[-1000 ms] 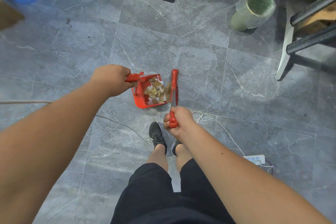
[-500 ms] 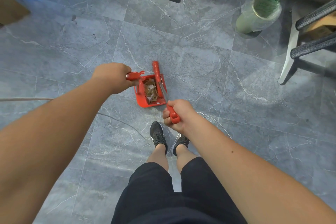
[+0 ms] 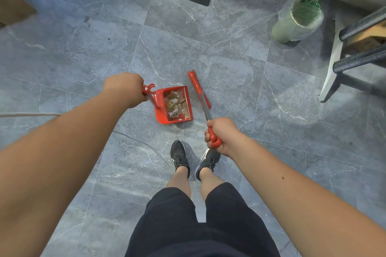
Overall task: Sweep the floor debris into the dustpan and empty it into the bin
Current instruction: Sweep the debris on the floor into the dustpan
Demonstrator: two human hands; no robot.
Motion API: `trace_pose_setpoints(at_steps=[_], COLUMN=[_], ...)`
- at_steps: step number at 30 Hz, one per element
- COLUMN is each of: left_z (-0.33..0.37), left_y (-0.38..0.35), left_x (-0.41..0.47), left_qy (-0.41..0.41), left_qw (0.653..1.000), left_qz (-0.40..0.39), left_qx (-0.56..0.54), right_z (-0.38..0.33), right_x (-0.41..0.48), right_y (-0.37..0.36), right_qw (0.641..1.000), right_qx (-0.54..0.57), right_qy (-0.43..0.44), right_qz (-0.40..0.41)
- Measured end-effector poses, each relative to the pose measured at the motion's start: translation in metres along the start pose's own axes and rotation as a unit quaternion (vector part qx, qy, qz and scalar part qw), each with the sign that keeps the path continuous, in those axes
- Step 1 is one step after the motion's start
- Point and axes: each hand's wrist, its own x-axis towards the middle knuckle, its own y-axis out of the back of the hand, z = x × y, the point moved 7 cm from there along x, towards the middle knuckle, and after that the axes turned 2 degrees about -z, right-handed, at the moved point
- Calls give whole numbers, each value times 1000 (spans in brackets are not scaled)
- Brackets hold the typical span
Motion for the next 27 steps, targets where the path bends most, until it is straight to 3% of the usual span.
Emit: trace_pose_setpoints(at_steps=[10,19,27], left_z=[2,-1,26], left_y=[-2,13,77], left_x=[-3,-10,-17], left_qy=[9,38,13], left_qw=[1000,991,990], left_qz=[1,-3,54], left_qx=[-16,-130,-130], right_z=[32,7,-46], right_x=[3,-43,-75], right_y=[-27,-13,26], right_qw=[998,999,995], right_qx=[26,43,38], right_qy=[-33,22,89], right_qz=[-41,-25,3])
